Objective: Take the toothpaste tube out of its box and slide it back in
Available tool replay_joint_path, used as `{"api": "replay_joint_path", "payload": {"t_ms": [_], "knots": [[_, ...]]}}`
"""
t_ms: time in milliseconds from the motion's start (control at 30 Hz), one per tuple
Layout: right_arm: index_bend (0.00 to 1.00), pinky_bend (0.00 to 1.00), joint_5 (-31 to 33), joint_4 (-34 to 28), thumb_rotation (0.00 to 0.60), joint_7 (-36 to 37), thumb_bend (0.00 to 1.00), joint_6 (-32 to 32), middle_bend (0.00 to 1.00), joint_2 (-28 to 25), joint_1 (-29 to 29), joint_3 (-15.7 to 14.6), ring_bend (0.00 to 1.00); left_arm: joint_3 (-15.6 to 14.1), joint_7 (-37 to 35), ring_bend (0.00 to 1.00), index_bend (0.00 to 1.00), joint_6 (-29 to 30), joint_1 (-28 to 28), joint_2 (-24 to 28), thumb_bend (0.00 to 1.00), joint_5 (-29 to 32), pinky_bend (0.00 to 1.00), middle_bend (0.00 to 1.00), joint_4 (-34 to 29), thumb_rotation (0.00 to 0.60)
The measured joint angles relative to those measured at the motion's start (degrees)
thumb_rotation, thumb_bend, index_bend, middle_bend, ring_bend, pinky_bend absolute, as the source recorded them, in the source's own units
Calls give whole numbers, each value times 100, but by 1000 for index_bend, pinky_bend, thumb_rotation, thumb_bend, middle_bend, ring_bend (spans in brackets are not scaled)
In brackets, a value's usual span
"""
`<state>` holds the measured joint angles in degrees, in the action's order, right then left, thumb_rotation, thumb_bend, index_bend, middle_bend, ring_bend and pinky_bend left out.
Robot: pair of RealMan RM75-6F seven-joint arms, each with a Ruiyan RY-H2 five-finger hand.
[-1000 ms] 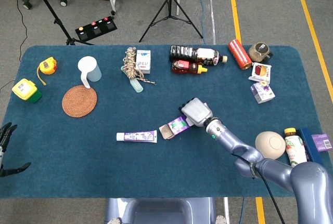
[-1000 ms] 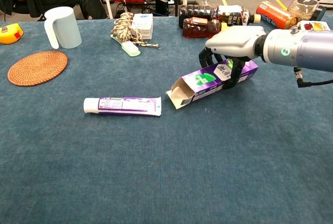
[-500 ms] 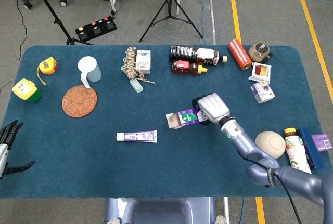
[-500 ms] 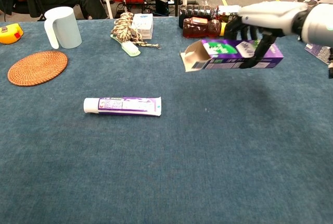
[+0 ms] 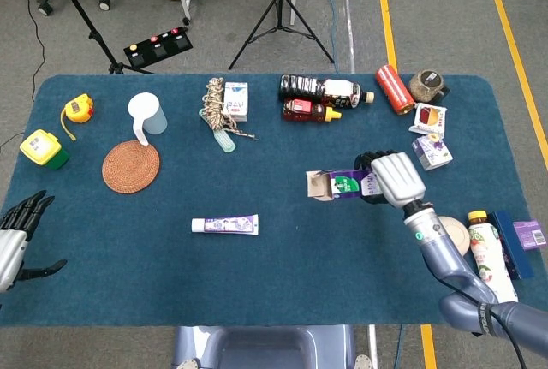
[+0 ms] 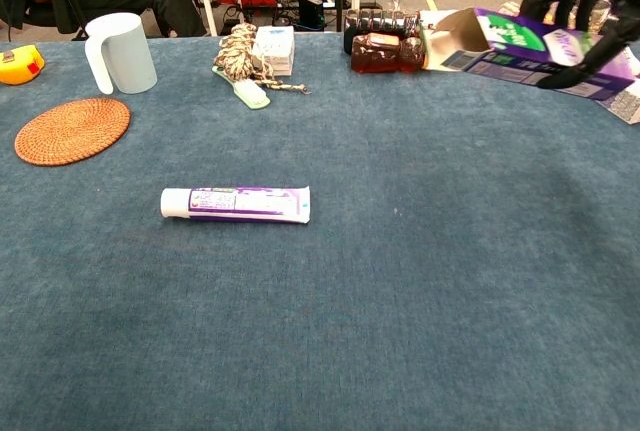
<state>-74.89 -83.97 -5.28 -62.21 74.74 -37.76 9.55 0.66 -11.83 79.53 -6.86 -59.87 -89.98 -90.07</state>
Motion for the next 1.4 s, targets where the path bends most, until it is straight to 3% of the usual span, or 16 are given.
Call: {"api": "replay_joint_path", "payload": {"t_ms": [333, 633, 833, 1133, 1267, 1400], "knots": [[474, 632, -366, -102, 600, 555, 444, -360, 565, -302, 368, -96, 592, -64, -226, 0, 0, -433, -968, -390, 122, -1092, 82, 0, 584, 600], [474, 632, -395, -111, 600, 644, 443, -381, 565, -422, 441, -61, 592, 50, 315, 0, 0, -1016, -1557, -904, 135, -1158, 82, 0, 710, 600], [474, 633, -382, -102, 600, 680, 443, -368, 565, -538, 476, -23, 592, 247, 625, 0, 0, -1600, -1957, -1313, 135, -849, 82, 0, 611, 600], [474, 633, -399, -87, 600, 694, 444, -329, 565, -582, 500, 5, 592, 490, 2021, 0, 48, -2558, -2469, -1911, 144, 80, 89, 0, 359, 600], [474, 633, -411, -100, 600, 678, 443, -321, 565, -595, 509, 9, 592, 611, 2671, 4, 125, -2881, -2675, -2302, 159, 706, 170, 18, 338, 600], [474, 634, -392, -87, 600, 667, 443, -297, 565, -600, 512, 25, 592, 702, 3125, 58, 218, -2968, -2835, -2682, 178, 1098, 248, 110, 380, 600]]}}
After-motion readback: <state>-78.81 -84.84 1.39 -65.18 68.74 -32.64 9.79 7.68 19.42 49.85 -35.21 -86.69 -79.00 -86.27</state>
